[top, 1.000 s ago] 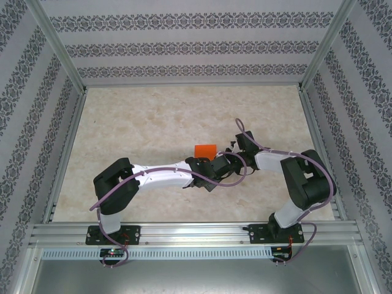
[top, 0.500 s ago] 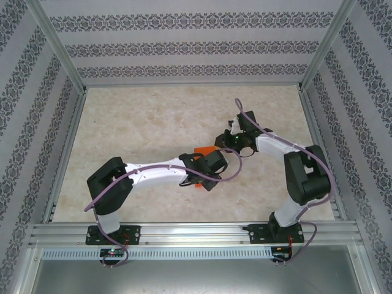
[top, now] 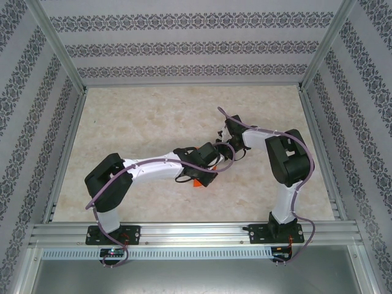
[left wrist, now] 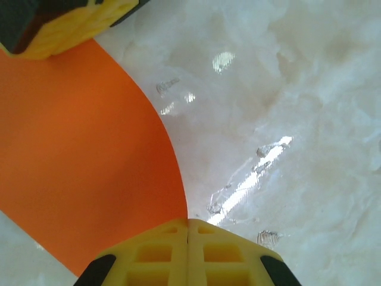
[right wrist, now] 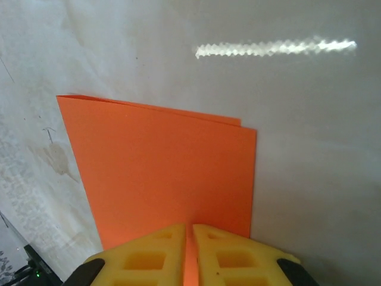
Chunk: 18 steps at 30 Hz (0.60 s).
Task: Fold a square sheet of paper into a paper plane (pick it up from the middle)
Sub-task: Third fold the triangle at the center of the table.
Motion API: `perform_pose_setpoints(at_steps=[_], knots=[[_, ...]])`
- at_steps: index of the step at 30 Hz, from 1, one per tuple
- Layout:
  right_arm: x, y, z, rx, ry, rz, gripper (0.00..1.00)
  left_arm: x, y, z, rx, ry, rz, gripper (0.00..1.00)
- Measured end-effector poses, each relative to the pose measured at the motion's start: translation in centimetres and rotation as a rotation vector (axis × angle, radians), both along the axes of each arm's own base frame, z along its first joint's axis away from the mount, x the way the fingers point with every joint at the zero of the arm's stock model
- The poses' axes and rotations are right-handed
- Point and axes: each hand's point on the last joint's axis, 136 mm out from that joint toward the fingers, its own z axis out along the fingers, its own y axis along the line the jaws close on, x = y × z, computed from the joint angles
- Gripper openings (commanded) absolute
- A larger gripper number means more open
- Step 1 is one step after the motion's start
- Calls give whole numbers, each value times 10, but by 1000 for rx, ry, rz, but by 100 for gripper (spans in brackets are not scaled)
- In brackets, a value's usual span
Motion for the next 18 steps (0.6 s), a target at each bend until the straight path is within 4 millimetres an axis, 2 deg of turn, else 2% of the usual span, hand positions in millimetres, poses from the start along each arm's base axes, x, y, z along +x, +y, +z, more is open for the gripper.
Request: perform_pose_setpoints(at_steps=[10, 18], knots=[[4, -4, -1, -44, -24, 37, 13, 31, 17, 3, -58, 43, 80, 1], [3, -4, -1, -46, -21, 39, 14, 34, 25, -14, -28, 69, 98, 3]])
